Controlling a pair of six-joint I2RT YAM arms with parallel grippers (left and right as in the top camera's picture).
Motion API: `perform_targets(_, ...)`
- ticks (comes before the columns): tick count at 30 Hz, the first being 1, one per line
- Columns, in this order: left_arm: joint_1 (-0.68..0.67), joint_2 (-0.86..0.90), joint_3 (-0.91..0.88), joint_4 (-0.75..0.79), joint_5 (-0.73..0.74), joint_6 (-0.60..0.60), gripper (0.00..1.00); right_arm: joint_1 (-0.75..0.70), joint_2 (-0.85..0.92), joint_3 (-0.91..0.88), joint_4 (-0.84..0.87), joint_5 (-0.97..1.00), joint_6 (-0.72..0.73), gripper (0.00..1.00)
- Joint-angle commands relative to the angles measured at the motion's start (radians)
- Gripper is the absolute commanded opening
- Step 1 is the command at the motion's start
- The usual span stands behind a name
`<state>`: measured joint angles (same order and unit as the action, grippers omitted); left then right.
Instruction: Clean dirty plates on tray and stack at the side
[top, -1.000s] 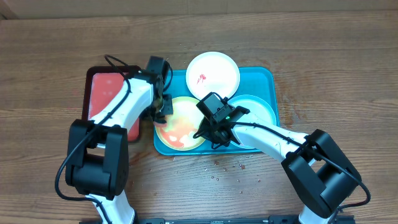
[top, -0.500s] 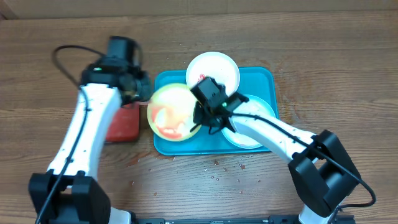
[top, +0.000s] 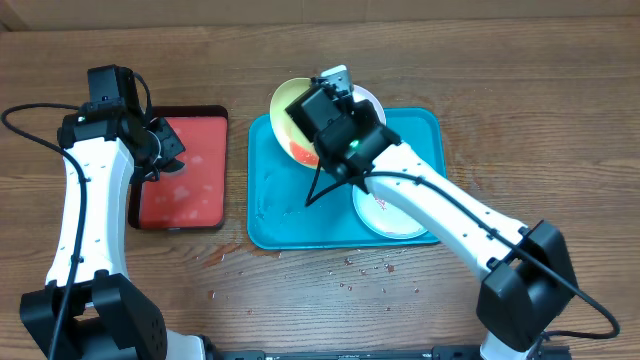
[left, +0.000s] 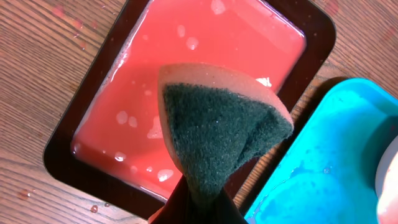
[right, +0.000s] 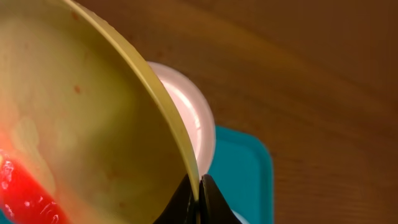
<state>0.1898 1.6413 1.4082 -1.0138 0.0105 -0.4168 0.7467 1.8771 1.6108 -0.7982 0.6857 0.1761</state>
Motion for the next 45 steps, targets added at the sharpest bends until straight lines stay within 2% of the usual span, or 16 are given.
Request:
perform_targets(1, 0.001, 0.006, 0.012, 0.005, -0.015, -0.01, 0.04, 0.085, -0.01, 0.029, 0.052, 0.33, -0.2, 0.04)
perform_targets(5, 0.001, 0.006, 0.012, 0.005, -0.021, -0.01, 0.04, 0.163, -0.01, 0.029, 0.144, 0.477, -0.319, 0.04)
perform_targets(13, 0.001, 0.006, 0.012, 0.004, -0.029, -0.01, 0.04, 0.248, -0.01, 0.029, 0.201, 0.534, -0.517, 0.03)
perform_targets(17, 0.001, 0.006, 0.012, 0.003, -0.029, -0.01, 0.04, 0.25, -0.01, 0.029, 0.201, 0.665, -0.516, 0.04)
perform_targets(19, 0.001, 0.006, 0.012, 0.003, -0.029, -0.01, 0.04, 0.248, -0.01, 0.029, 0.193, 0.658, -0.454, 0.04)
perform_targets(21, 0.001, 0.006, 0.012, 0.003, -0.029, -0.01, 0.04, 0.24, -0.01, 0.028, 0.154, 0.561, -0.308, 0.04)
perform_targets(23, 0.001, 0.006, 0.012, 0.003, -0.029, -0.01, 0.04, 0.225, -0.01, 0.024, 0.09, 0.31, -0.197, 0.04)
perform_targets(25, 0.001, 0.006, 0.012, 0.002, -0.029, -0.01, 0.04, 0.204, -0.006, 0.015, 0.054, 0.072, -0.211, 0.04)
perform_targets(27, 0.001, 0.006, 0.012, -0.002, -0.029, -0.01, 0.04, 0.189, -0.013, 0.019, 0.045, 0.204, -0.201, 0.04)
perform_targets(30, 0.0, 0.006, 0.012, 0.001, -0.029, -0.01, 0.04, 0.197, -0.046, 0.048, 0.091, 0.587, -0.098, 0.04)
perform_targets(32, 0.0, 0.006, 0.012, 0.0, -0.029, -0.01, 0.04, 0.2, -0.077, 0.053, 0.143, 0.682, -0.085, 0.04)
perform_targets(35, 0.0, 0.006, 0.012, 0.0, -0.029, -0.01, 0.04, 0.171, -0.097, 0.051, 0.129, 0.435, -0.086, 0.04)
perform_targets(38, 0.0, 0.006, 0.012, 0.0, -0.029, -0.01, 0.04, 0.103, -0.082, 0.006, 0.079, -0.06, -0.122, 0.04)
perform_targets(39, 0.0, 0.006, 0.012, 0.0, -0.029, -0.01, 0.04, 0.08, -0.073, -0.014, 0.075, -0.134, -0.146, 0.04)
perform_targets(40, 0.0, 0.006, 0.012, 0.0, -0.029, -0.01, 0.04, 0.054, -0.068, -0.031, 0.058, -0.162, -0.143, 0.04)
perform_targets(45, 0.0, 0.006, 0.012, 0.001, -0.029, -0.01, 0.04, -0.062, -0.117, -0.003, -0.019, -0.208, 0.142, 0.04)
